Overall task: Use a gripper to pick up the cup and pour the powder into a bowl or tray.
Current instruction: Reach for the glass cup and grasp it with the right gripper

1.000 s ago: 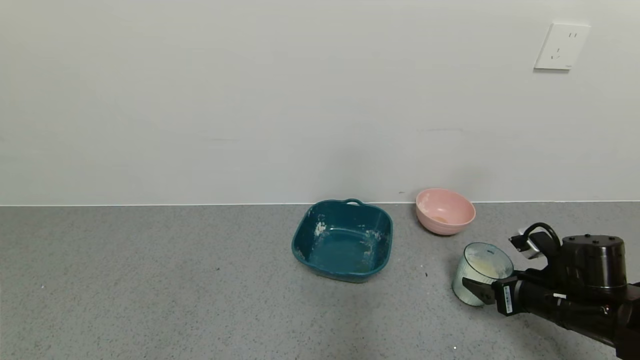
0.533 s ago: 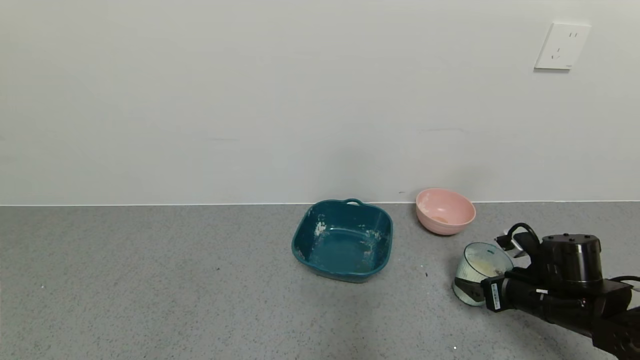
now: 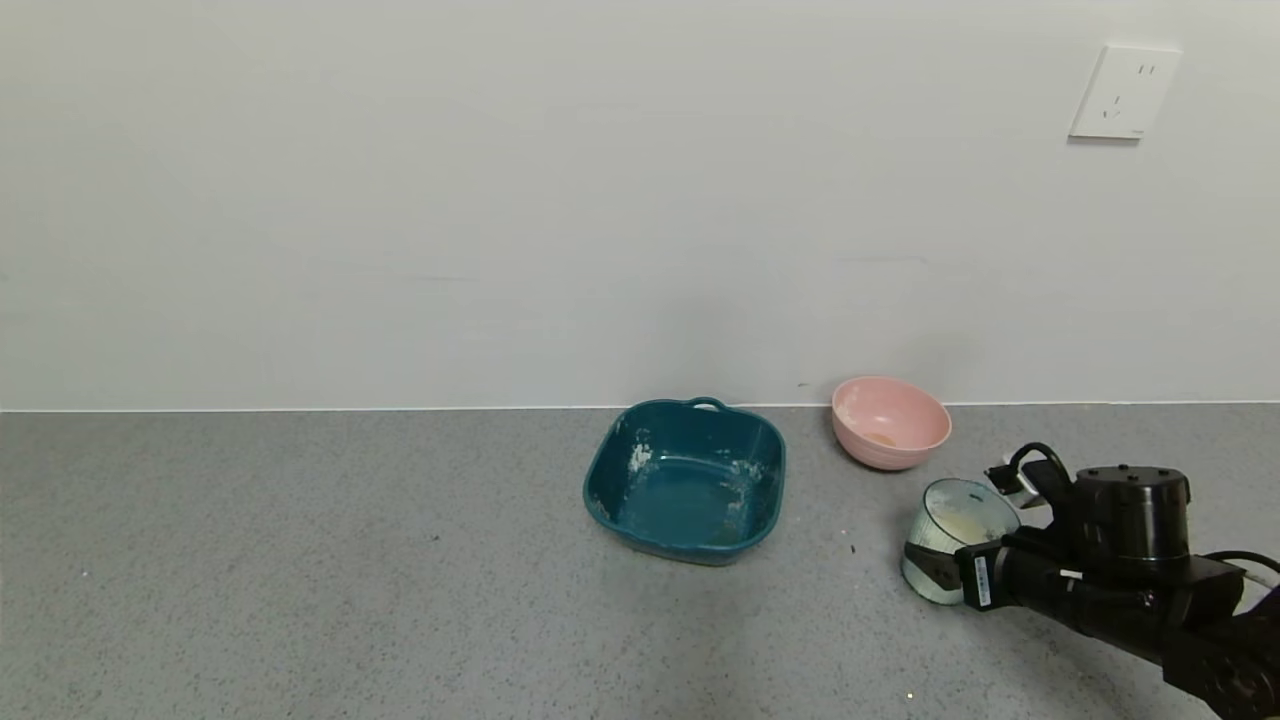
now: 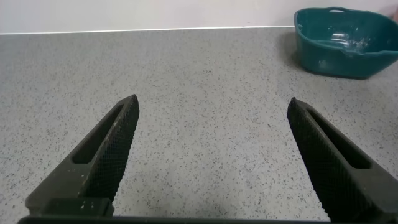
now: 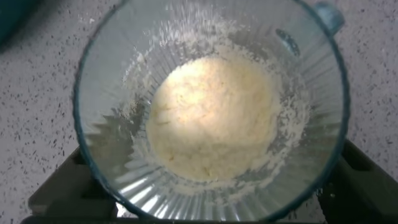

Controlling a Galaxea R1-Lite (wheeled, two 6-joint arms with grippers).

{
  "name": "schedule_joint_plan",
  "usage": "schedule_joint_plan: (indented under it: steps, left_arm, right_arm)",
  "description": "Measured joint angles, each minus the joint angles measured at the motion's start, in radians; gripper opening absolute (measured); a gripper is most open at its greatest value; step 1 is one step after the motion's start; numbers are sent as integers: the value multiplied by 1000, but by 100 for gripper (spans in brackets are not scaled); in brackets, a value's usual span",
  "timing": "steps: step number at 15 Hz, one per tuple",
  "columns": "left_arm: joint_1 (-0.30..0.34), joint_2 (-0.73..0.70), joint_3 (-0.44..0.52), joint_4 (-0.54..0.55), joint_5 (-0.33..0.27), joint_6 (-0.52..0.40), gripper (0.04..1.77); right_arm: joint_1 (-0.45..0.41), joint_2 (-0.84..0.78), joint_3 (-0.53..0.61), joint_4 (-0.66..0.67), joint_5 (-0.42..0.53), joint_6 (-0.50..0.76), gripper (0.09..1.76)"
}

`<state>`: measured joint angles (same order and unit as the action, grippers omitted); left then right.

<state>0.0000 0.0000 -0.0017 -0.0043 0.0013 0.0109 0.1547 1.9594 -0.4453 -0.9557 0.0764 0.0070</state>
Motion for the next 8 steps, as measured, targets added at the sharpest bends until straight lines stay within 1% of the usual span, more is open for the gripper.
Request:
schedule_joint_plan:
  steps: [4, 8]
  left_arm:
    - [0, 0, 0, 0, 0, 0, 172]
    - [0, 0, 0, 0, 0, 0, 172]
  right_arm:
    - [0, 23, -1, -11, -2, -2, 171]
    - [0, 37, 13, -73, -2, 0, 171]
